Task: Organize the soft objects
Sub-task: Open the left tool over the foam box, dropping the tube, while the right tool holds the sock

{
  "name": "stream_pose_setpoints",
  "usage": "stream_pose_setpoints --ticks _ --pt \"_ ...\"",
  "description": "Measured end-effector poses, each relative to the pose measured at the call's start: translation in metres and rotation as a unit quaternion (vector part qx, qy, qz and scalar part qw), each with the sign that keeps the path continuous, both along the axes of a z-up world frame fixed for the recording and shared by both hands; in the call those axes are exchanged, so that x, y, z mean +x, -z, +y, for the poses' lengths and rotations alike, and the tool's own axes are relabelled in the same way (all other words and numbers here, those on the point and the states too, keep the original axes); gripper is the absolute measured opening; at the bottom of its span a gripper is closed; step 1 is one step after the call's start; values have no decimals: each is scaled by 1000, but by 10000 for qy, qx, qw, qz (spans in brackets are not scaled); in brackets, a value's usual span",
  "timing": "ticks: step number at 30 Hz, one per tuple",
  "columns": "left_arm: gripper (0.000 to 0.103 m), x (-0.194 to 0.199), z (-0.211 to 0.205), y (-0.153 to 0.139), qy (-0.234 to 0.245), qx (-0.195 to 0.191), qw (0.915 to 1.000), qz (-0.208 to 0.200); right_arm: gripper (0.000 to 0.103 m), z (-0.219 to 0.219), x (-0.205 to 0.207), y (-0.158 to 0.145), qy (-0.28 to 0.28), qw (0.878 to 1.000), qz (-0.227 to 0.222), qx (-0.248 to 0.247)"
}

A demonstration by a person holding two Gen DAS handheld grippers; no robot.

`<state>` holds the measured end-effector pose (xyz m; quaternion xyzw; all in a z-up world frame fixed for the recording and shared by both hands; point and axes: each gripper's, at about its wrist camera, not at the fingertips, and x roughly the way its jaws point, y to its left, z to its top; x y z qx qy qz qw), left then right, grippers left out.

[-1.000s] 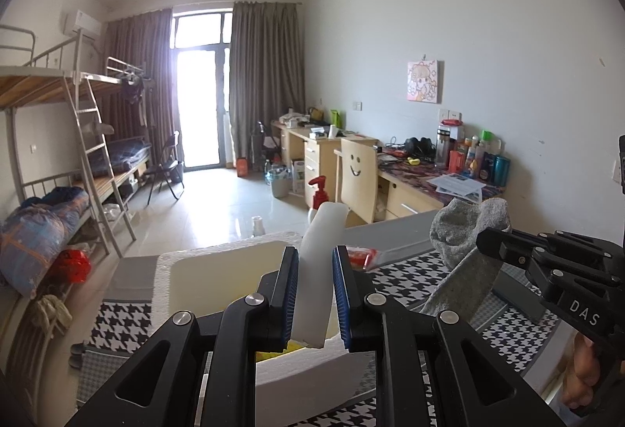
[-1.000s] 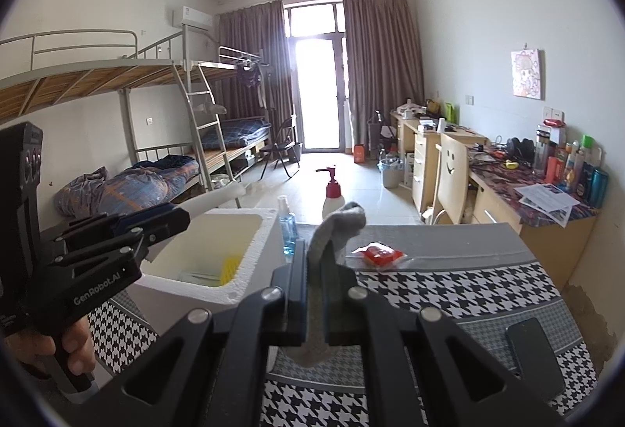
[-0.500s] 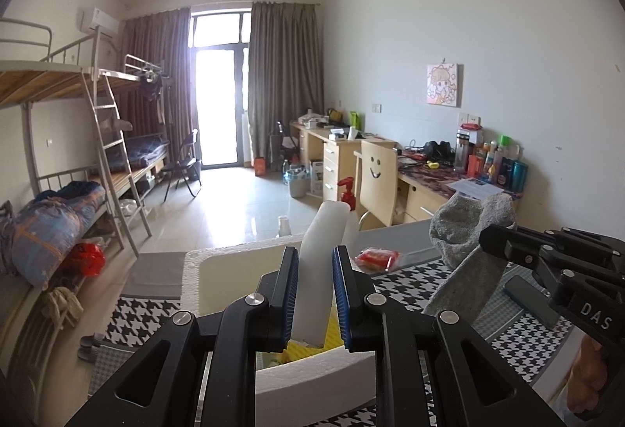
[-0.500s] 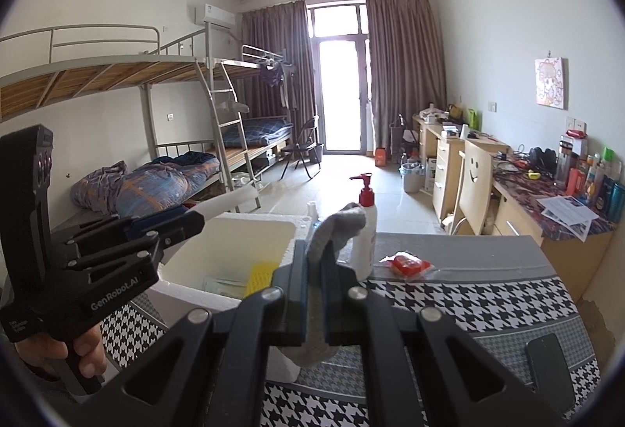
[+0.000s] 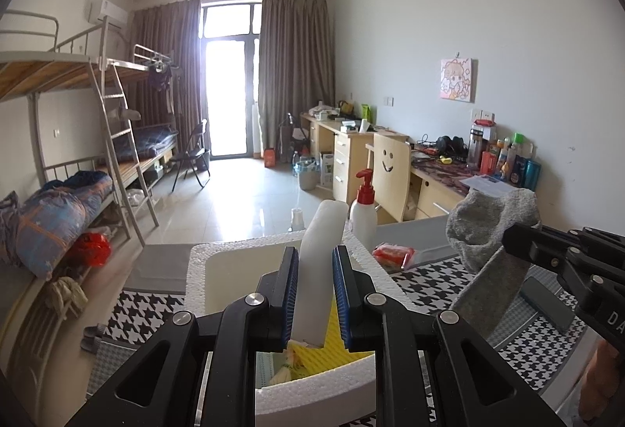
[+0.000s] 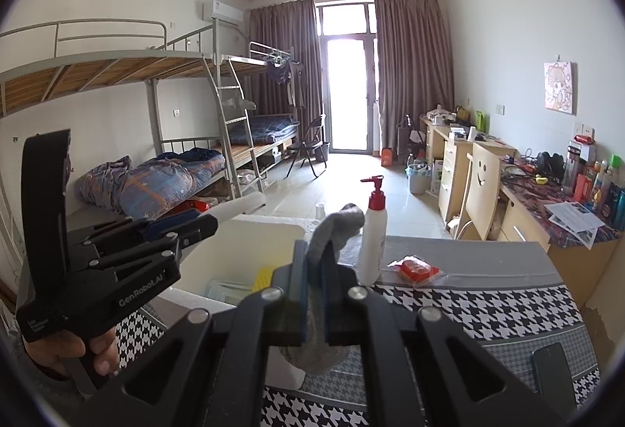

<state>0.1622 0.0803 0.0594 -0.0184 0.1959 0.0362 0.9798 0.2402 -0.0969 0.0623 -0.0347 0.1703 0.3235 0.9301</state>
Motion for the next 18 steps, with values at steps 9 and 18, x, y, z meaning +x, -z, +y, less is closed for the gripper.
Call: stream_pose_setpoints --ticks 9,18 --pt "19 12 6 7 -75 -22 9998 157 8 2 5 2 66 9999 25 -84" --pt "26 19 10 12 -252 3 9993 275 8 4 5 3 113 9998 44 -135"
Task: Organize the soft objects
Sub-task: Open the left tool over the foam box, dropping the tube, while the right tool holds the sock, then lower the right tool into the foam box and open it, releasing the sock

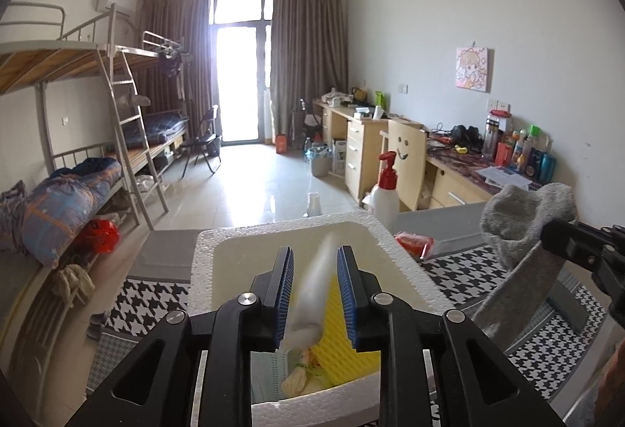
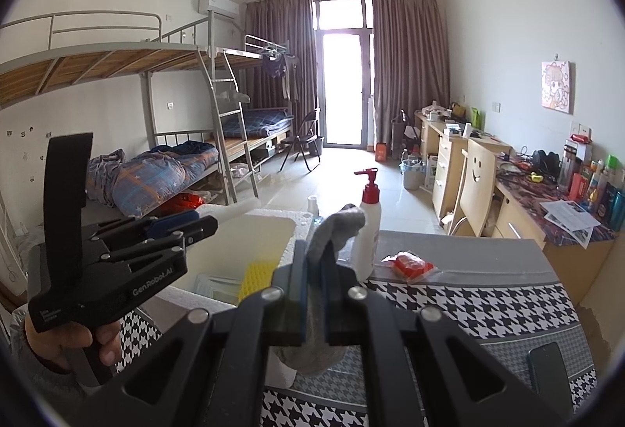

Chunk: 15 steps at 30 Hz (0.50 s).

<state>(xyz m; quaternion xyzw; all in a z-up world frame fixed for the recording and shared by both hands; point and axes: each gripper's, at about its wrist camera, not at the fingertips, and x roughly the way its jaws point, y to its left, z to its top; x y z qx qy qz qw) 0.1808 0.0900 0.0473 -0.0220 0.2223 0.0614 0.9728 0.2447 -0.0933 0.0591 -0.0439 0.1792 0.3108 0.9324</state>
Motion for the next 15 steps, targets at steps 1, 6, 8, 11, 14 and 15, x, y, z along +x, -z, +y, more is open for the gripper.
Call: stream_pose_setpoints --ticks 1,6,8,11,14,15 --pt "29 0 0 1 -20 14 10000 19 8 0 0 0 11 10000 10 0" --pt "71 -6 -1 -1 -73 27 9999 -133 8 -1 0 1 57 10000 32 0" --pt "78 -7 -2 -2 -74 57 9999 -131 8 -2 0 2 83 10000 41 -7" --pt "88 -8 -4 -3 -81 87 9998 -187 8 -4 1 1 131 9999 54 14" --pt "97 -11 -6 -5 -112 129 9995 -272 8 -7 0 -1 178 9998 20 27" --pt "97 -12 -6 -5 -143 154 9993 -299 8 -8 0 -3 192 9998 4 31"
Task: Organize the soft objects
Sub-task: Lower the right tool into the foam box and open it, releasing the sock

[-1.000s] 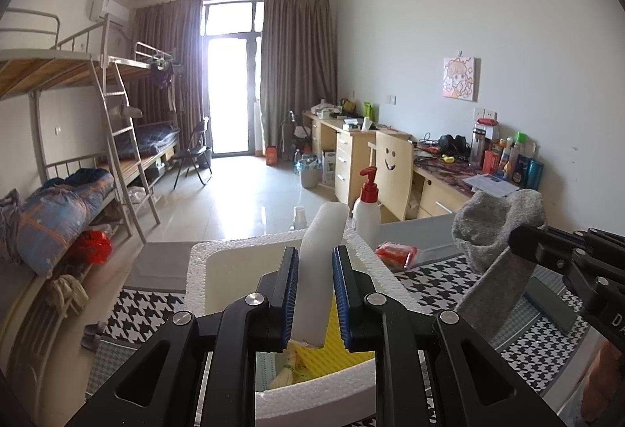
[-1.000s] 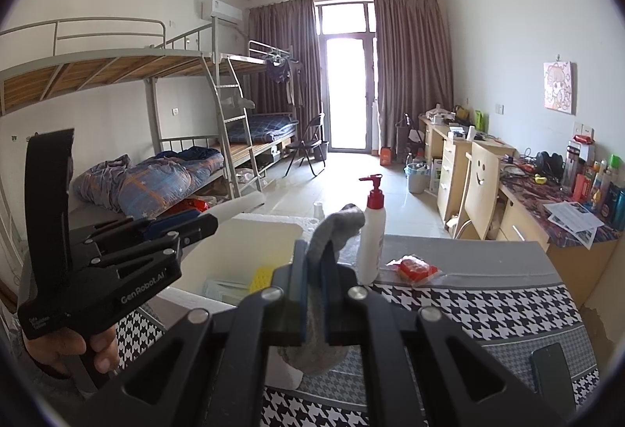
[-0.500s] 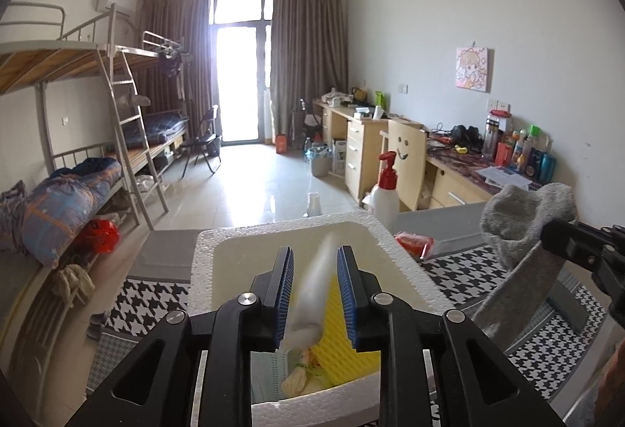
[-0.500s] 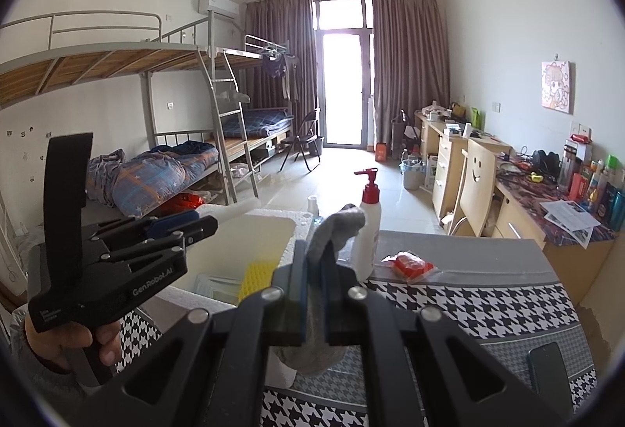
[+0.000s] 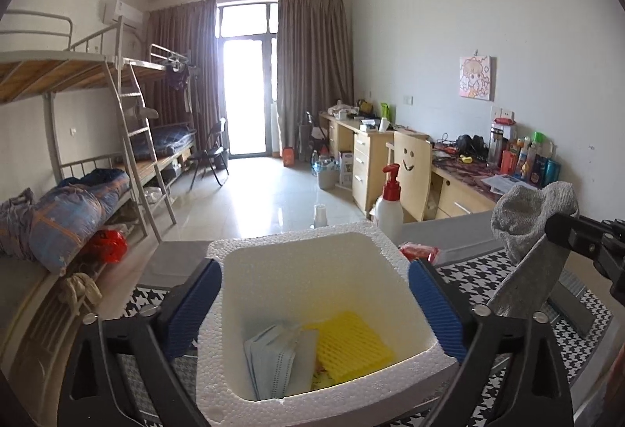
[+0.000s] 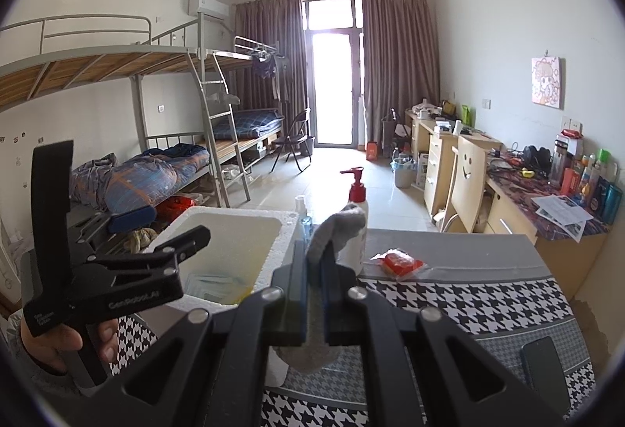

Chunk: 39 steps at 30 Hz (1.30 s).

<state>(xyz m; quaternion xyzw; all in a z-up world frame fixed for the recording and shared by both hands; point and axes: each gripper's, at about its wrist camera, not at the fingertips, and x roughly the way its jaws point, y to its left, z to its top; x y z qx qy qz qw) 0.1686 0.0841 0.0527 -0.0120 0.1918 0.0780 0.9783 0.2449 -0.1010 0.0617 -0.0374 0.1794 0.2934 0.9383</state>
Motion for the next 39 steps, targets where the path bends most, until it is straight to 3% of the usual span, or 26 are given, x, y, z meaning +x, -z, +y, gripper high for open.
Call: stream_pose_setpoints --ticks 21,39 --pt "102 -28 16 -10 -294 61 9992 -248 8 12 0 -30 86 9994 -336 -16" --pt "102 -42 39 -9 -493 -10 9984 -267 8 45 0 -39 -292 9987 -412 -103"
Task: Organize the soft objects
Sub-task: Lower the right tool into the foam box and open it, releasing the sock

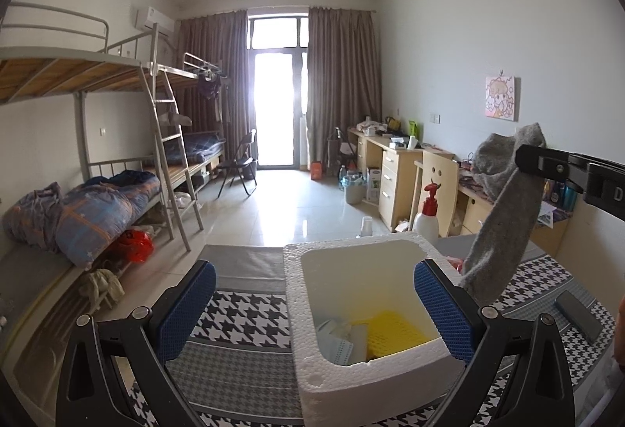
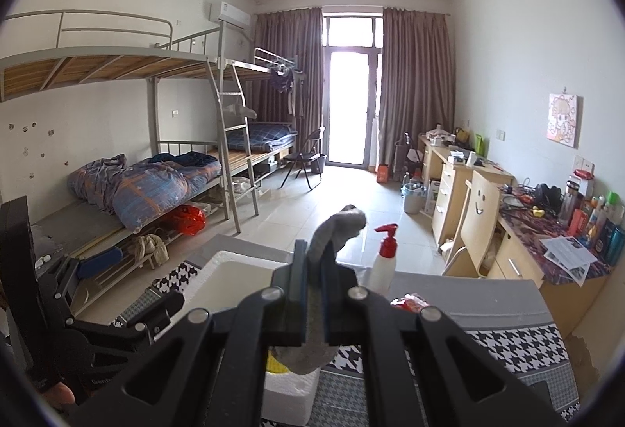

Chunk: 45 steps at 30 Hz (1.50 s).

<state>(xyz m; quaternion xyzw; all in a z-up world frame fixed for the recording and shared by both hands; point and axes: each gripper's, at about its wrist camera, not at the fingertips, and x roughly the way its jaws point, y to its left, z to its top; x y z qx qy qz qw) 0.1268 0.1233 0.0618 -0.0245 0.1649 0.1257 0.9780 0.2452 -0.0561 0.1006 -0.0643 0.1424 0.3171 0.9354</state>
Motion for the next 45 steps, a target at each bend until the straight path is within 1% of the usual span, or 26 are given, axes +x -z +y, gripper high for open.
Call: stream_pose_setpoints --ticks 9,19,27,38,45 --pt "102 -5 14 0 -190 -47 9998 -15 8 13 5 6 -239 9996 157 -34" --pt "102 -11 22 2 -382 -76 9992 -22 8 32 7 13 -447 9985 247 -201" --pt "102 -14 34 4 -502 -221 9985 -34 8 47 11 22 -636 9963 406 -412" --pt "102 -17 41 5 -574 -296 9979 -69 8 60 19 38 -741 9919 764 -696" --pt "102 -16 43 4 -594 -347 9976 -93 8 69 27 54 -842 9860 1190 -812"
